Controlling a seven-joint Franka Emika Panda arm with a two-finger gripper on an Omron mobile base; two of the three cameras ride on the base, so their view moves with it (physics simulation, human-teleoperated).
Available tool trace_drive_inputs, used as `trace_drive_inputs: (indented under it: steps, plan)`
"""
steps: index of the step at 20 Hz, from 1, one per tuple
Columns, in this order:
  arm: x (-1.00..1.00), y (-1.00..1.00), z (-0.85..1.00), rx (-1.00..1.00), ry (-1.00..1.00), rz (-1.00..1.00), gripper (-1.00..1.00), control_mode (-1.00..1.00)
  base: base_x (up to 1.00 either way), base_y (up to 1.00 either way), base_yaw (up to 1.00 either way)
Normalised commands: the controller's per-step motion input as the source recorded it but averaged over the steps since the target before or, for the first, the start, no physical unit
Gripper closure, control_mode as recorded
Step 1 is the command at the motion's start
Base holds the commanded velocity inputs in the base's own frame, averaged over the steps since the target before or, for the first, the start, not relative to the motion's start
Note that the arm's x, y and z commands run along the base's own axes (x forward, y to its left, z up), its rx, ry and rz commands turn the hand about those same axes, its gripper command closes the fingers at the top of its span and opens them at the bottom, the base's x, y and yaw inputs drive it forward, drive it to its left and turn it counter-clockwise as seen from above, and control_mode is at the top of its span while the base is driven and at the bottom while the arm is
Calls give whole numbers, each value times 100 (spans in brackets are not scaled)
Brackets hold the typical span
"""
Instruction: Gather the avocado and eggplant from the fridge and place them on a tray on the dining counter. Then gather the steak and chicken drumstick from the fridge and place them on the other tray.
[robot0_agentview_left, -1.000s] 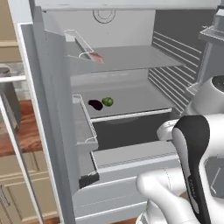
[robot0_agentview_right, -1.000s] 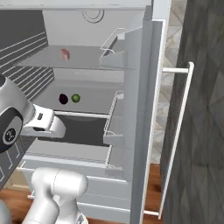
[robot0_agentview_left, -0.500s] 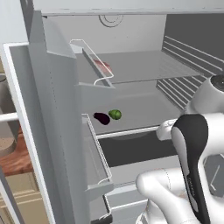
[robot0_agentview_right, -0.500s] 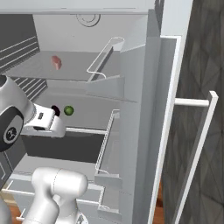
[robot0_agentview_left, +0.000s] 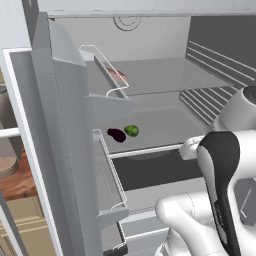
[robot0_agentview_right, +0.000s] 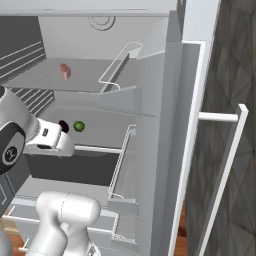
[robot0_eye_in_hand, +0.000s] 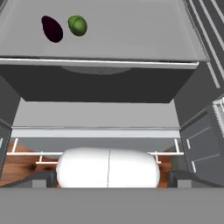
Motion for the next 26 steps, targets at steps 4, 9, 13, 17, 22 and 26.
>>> trace_drive_inputs:
  steps: [4,9,13,17,22,26]
  plan:
    - [30,8,68,-8,-29,2,-100,-100,0,0,0]
    - [45,14,82,-3,-31,19,-100,-100,0,0,0]
    - [39,12,61,0,-19,23,-100,-100,0,0,0]
    - [50,27,29,0,-14,19,-100,-100,0,0,0]
    - [47,51,15,-1,-2,2,-100,-100,0,0,0]
    - [60,40,15,0,0,0,-100,-100,0,0,0]
